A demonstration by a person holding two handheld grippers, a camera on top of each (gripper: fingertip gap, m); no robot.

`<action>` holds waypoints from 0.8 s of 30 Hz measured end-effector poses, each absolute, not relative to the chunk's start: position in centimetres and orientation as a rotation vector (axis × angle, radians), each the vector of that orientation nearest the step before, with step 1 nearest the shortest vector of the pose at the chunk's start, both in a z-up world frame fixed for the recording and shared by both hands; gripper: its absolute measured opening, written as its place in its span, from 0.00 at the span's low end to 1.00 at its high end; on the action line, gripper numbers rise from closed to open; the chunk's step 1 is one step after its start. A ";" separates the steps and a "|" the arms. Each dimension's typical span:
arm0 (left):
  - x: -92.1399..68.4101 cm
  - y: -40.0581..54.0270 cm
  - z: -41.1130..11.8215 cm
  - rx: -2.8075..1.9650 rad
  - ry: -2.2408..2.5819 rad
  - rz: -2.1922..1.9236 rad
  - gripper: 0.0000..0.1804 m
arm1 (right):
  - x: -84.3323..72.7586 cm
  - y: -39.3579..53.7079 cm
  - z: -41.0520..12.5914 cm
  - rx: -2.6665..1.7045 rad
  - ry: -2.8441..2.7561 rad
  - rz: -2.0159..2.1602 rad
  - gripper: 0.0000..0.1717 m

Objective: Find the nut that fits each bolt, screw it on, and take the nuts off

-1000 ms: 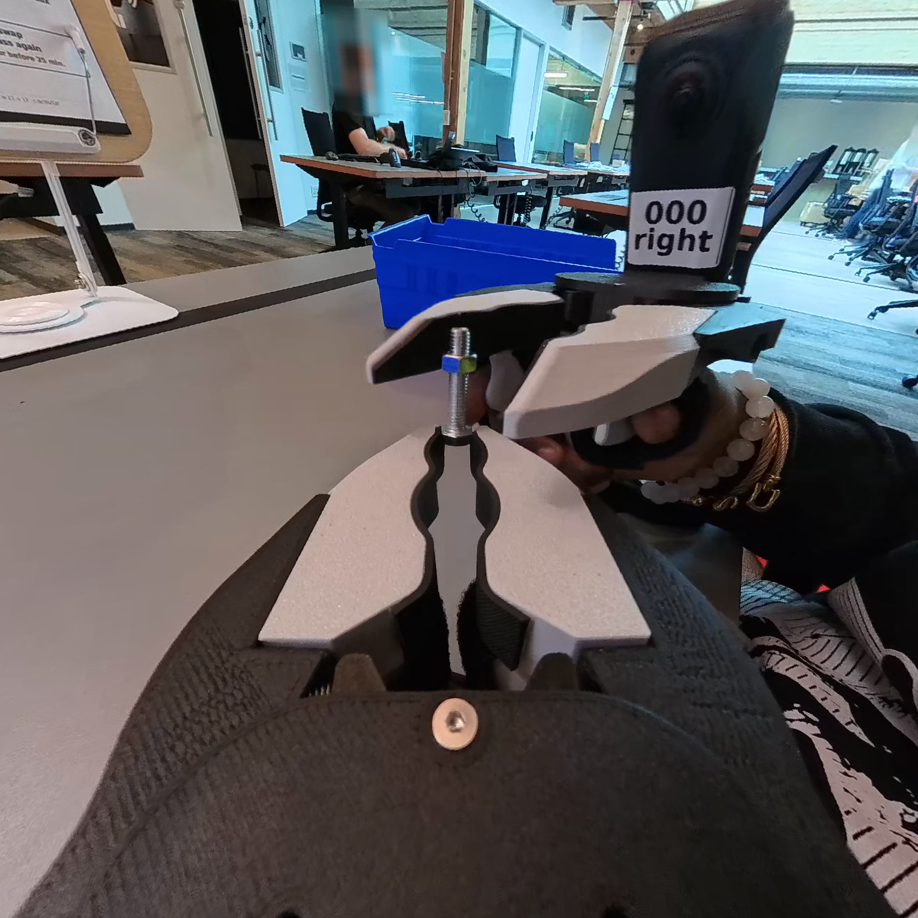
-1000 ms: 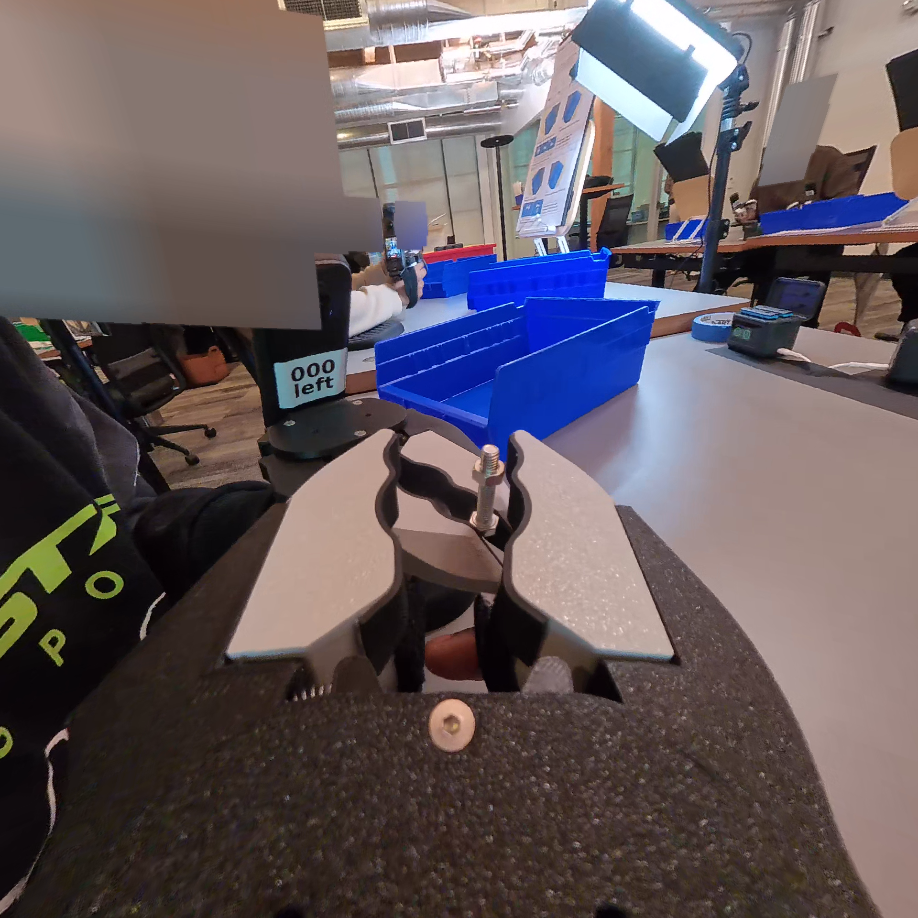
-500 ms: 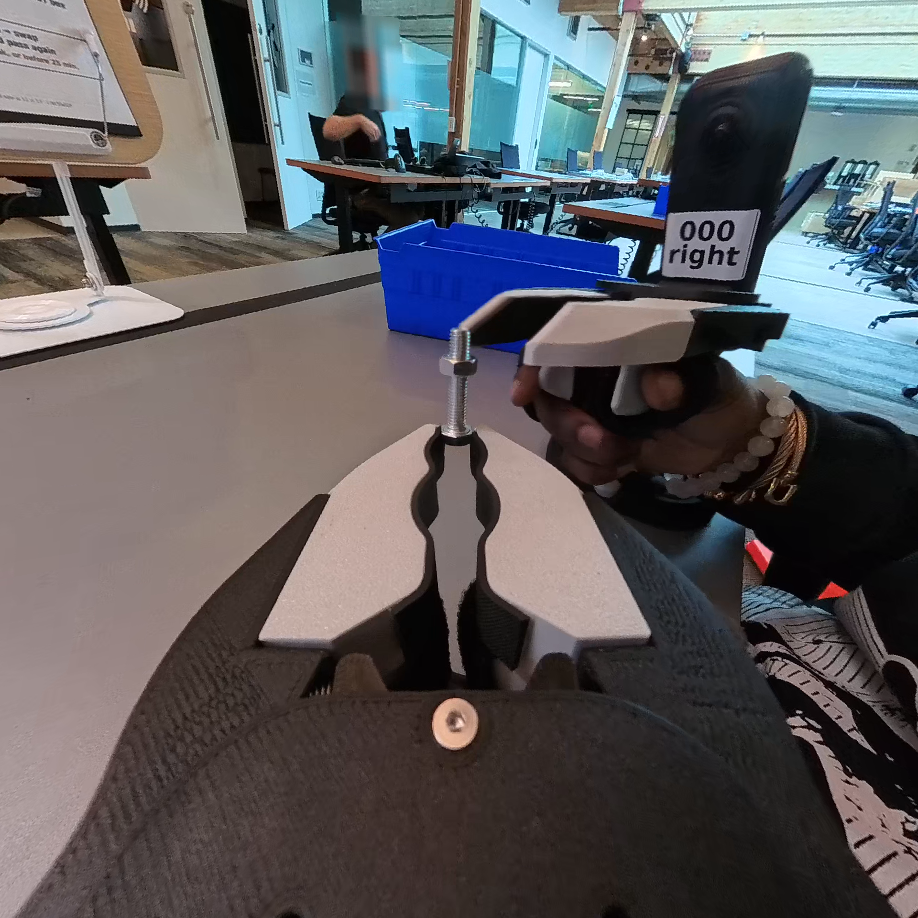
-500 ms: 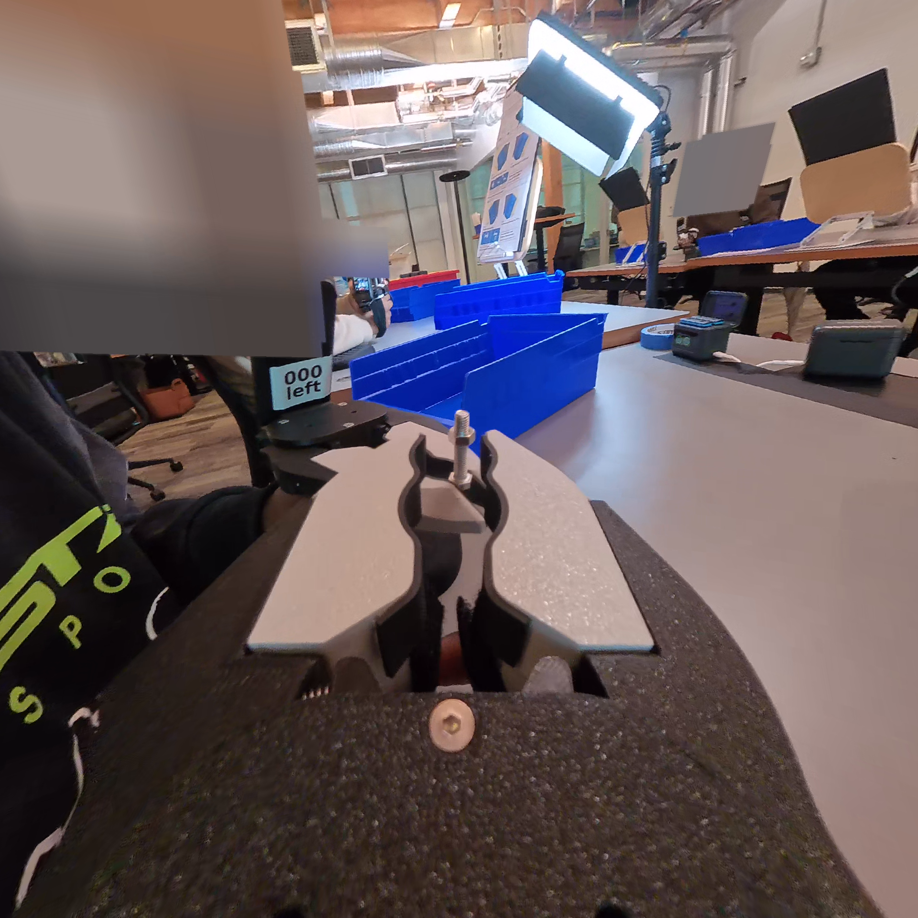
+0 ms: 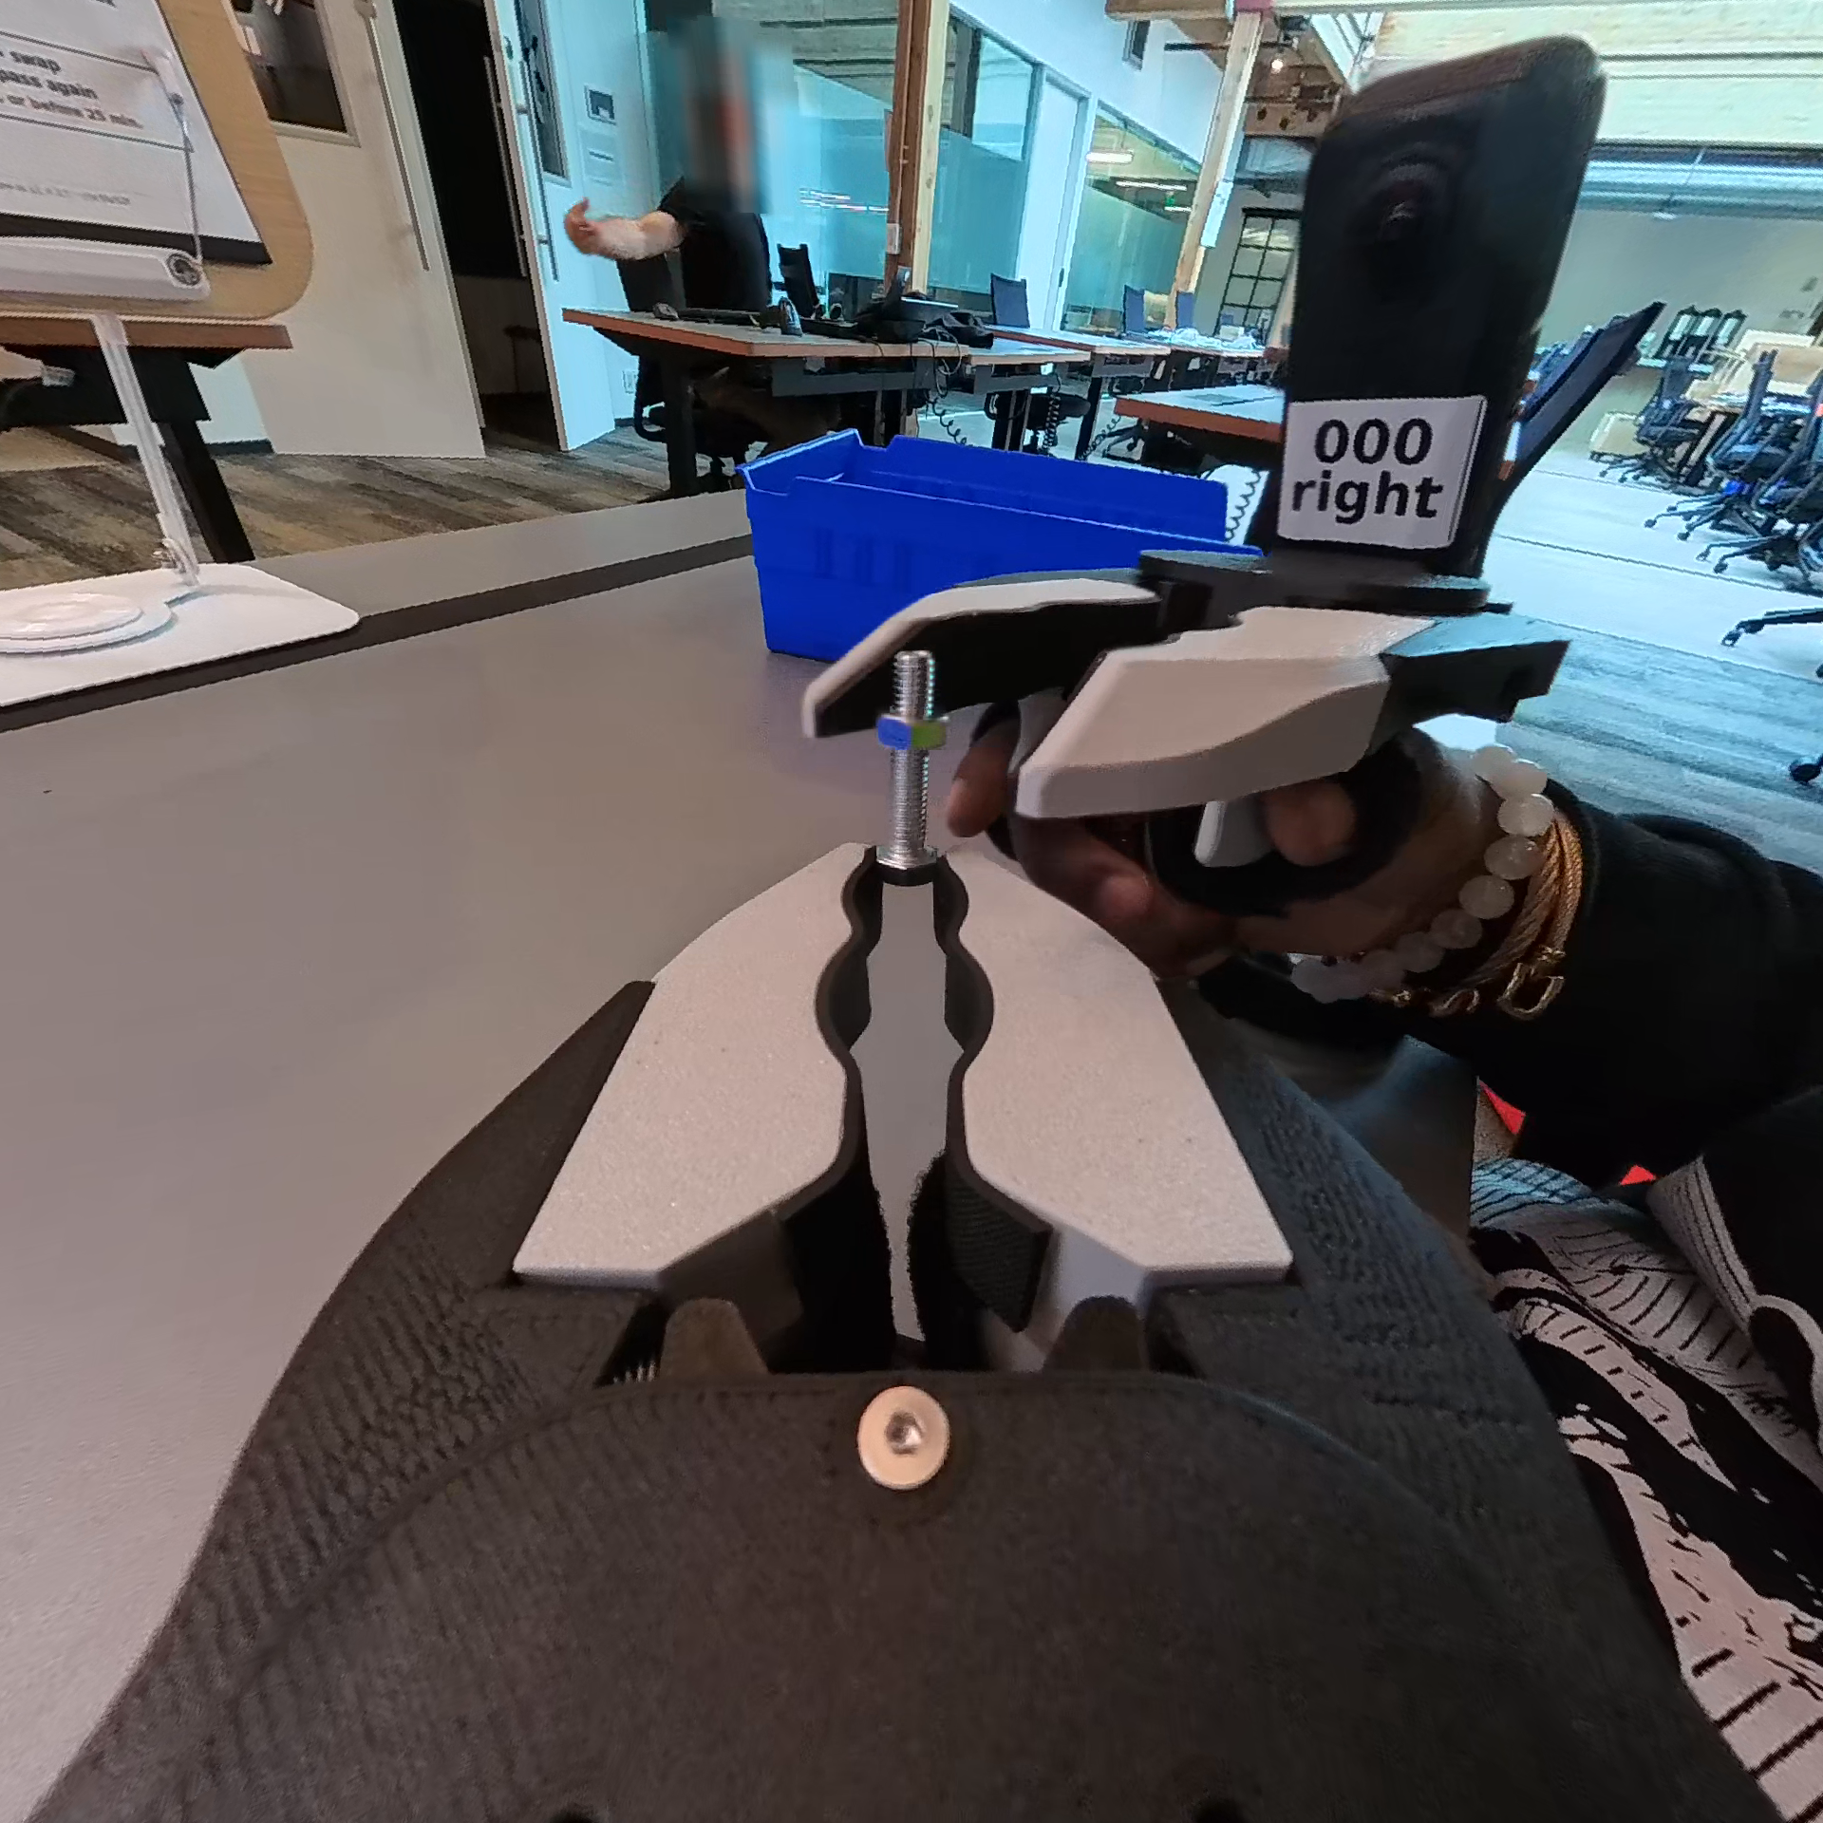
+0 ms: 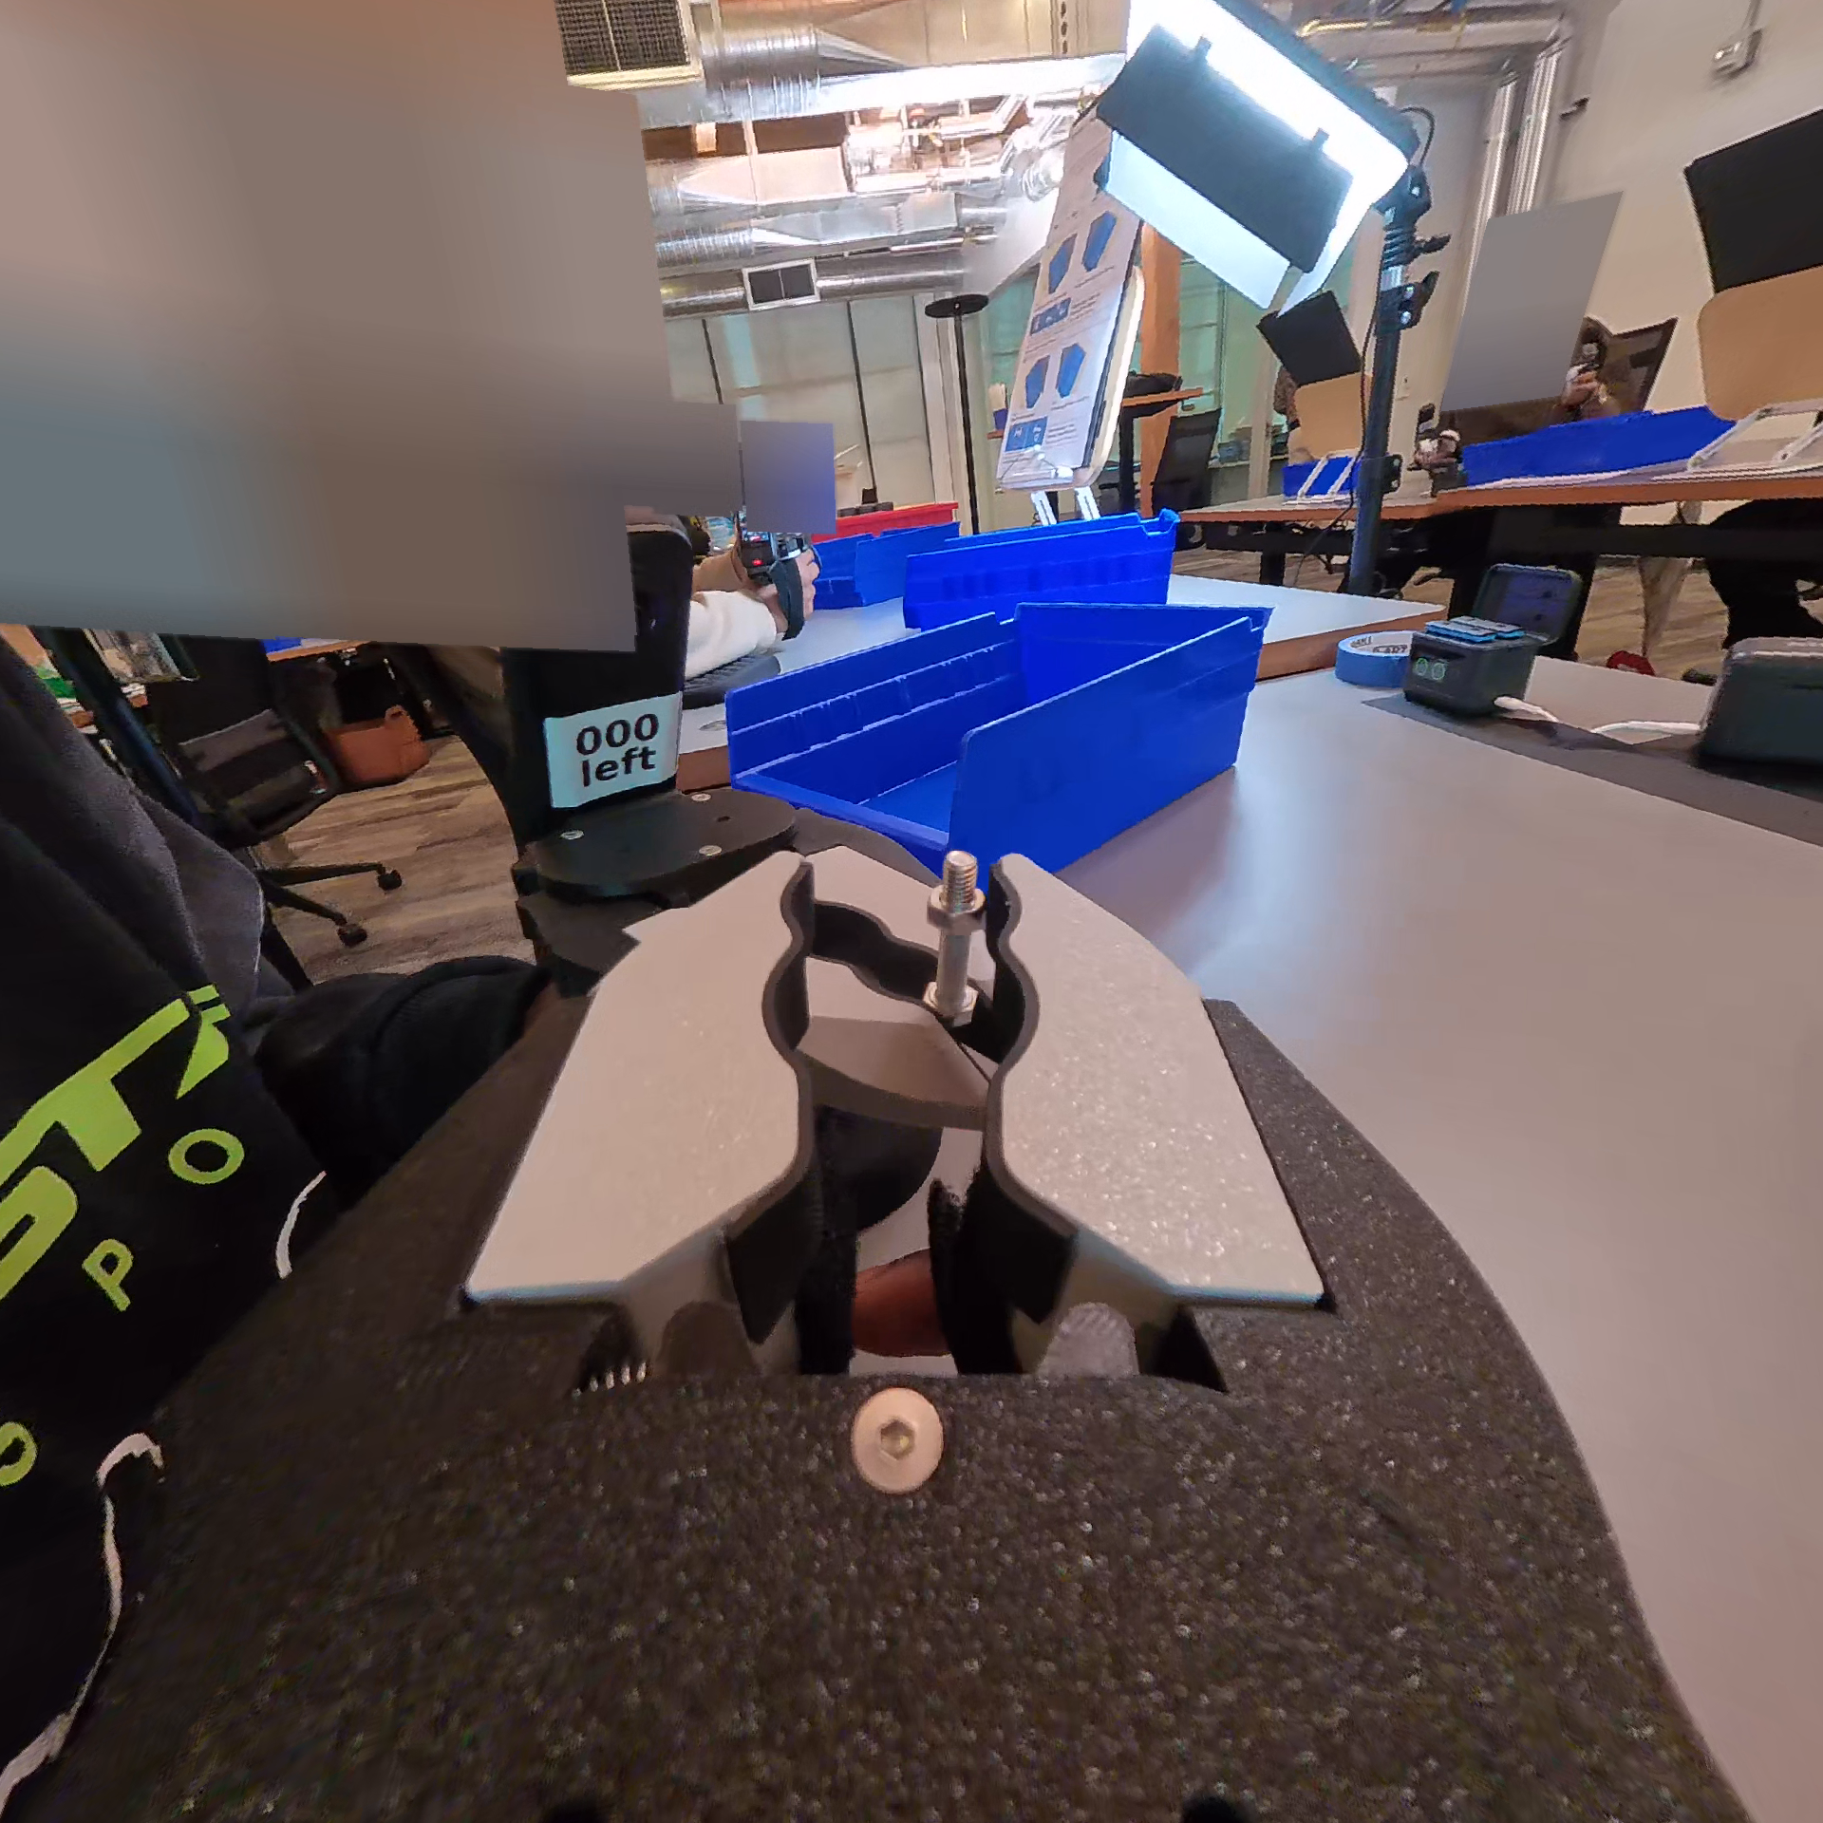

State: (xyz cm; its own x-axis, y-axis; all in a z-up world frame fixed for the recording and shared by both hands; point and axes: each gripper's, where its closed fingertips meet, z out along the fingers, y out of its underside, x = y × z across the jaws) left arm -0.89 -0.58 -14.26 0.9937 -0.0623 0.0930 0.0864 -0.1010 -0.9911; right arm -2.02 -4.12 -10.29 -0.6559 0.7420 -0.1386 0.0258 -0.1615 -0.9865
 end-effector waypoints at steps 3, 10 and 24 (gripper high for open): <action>-1.0 -0.6 -14.3 -1.667 -0.023 -0.125 0.06 | -1.7 -3.6 -10.3 -0.891 -1.595 1.858 0.17; -1.1 -0.6 -14.2 -1.664 -0.033 -0.129 0.06 | -0.7 -2.7 -10.2 -0.900 -1.581 1.870 0.09; -0.9 -0.6 -14.3 -1.666 -0.023 -0.127 0.06 | -2.4 -4.4 -10.7 -0.878 -1.640 1.857 0.21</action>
State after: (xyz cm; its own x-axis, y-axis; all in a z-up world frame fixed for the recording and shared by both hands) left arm -0.94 -0.55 -14.28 0.9934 -0.0605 0.0972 0.0908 -0.1003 -0.9908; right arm -2.38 -4.44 -10.67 -0.6622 0.7371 -0.1348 0.0427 -0.1425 -0.9889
